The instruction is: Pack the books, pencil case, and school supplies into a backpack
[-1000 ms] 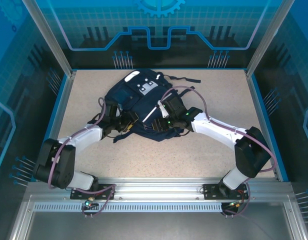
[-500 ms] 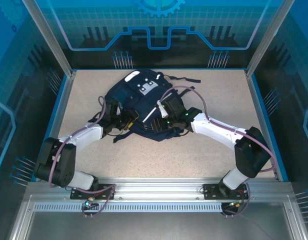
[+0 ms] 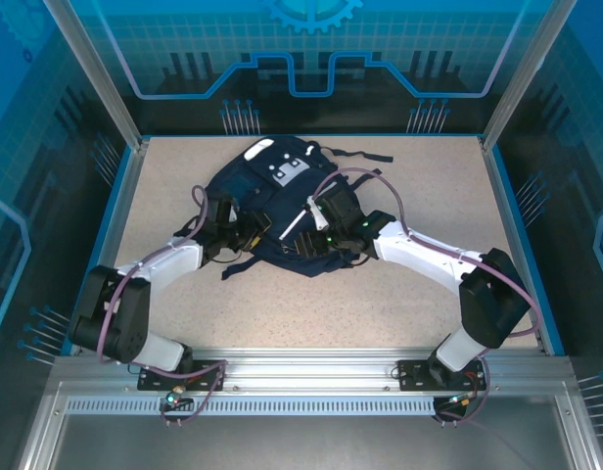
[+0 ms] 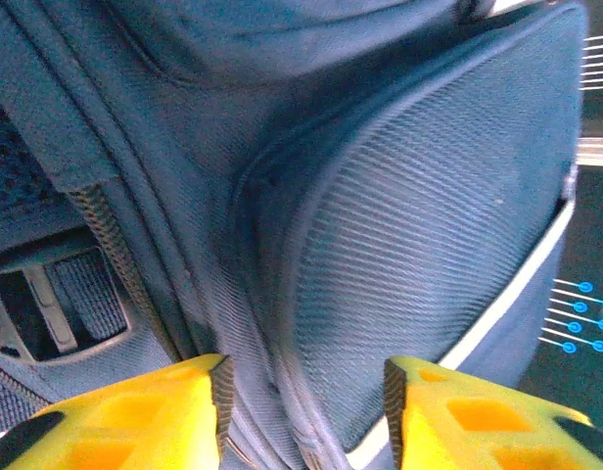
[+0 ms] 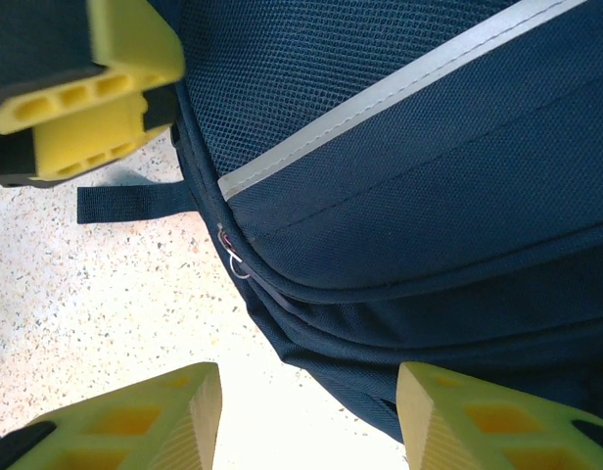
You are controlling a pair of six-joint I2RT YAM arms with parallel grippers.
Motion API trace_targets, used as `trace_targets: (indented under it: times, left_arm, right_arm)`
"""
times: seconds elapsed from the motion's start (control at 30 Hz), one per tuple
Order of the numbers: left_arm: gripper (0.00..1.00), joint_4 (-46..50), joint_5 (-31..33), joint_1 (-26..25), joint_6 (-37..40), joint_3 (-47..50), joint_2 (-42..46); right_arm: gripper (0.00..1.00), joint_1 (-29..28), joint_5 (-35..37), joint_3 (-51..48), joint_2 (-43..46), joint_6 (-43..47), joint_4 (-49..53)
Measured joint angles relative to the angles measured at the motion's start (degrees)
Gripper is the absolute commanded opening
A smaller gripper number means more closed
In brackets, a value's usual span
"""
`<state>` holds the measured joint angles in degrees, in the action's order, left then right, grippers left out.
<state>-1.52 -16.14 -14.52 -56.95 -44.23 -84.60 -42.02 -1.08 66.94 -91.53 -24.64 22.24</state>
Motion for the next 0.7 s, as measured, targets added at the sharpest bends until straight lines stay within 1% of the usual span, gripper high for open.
trace_targets:
  times: [0.1,0.3,0.33,0.5,0.53,0.63,0.7]
  left_arm:
    - [0.35,-0.5,-0.1,0.0,-0.3,-0.7,-1.8]
    - [0.34,-1.6,-0.2,0.0,-0.6,-2.5,-3.6]
    - [0.32,-1.8,-0.2,0.0,-0.8,-2.6,-3.8]
    - [0.01,-1.8,-0.4,0.0,-1.9,-2.9,-4.9]
    - [0.00,-1.8,-0.4,0.0,-2.0,-2.9,-4.8]
    - [0.00,-1.7,-0.6,0.0,-1.8,-2.9,-4.4]
    - [0.00,-1.6,-0.6,0.0,-1.9,-2.9,-3.3]
  right_arm:
    - [0.52,0.0,0.2,-0.5,0.0,0.0,-0.1]
    - [0.52,0.0,0.2,-0.9,0.0,0.0,-0.3]
    - [0.52,0.0,0.2,-1.0,0.0,0.0,-0.3]
    - [0.55,-0.9,1.8,-1.3,0.0,0.2,-0.5]
    - [0.56,-1.2,2.2,-1.3,0.0,0.2,-0.5]
    - [0.60,-2.6,3.5,-1.7,0.0,0.6,-1.3]
    - [0.61,-3.4,4.0,-2.4,0.0,0.9,-2.1]
